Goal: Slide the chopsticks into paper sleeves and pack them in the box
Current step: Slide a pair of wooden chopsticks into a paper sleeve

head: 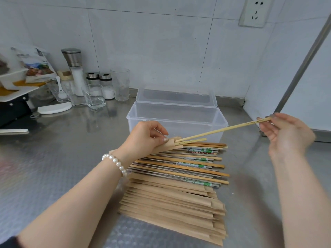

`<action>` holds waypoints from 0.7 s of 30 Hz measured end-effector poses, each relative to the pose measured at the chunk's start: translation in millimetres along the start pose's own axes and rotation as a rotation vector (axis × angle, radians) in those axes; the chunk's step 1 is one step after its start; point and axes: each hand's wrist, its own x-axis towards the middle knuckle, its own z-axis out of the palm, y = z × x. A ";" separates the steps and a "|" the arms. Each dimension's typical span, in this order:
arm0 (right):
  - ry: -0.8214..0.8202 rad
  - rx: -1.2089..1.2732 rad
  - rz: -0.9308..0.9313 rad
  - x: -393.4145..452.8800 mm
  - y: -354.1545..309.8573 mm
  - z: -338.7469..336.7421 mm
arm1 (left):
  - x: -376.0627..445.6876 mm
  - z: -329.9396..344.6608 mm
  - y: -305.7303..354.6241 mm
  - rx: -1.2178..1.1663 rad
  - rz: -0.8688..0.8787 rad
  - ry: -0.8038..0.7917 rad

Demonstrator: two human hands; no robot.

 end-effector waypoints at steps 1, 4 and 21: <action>-0.010 -0.005 0.000 0.0 0.1 0.3 | 0.0 -0.1 0.2 0.005 0.002 0.002; -0.080 -0.042 0.022 -1.6 1.6 2.4 | 0.2 0.3 0.0 0.009 -0.003 0.007; -0.779 -0.512 0.346 -29.4 15.7 22.9 | -4.6 3.2 8.5 -0.027 0.029 0.021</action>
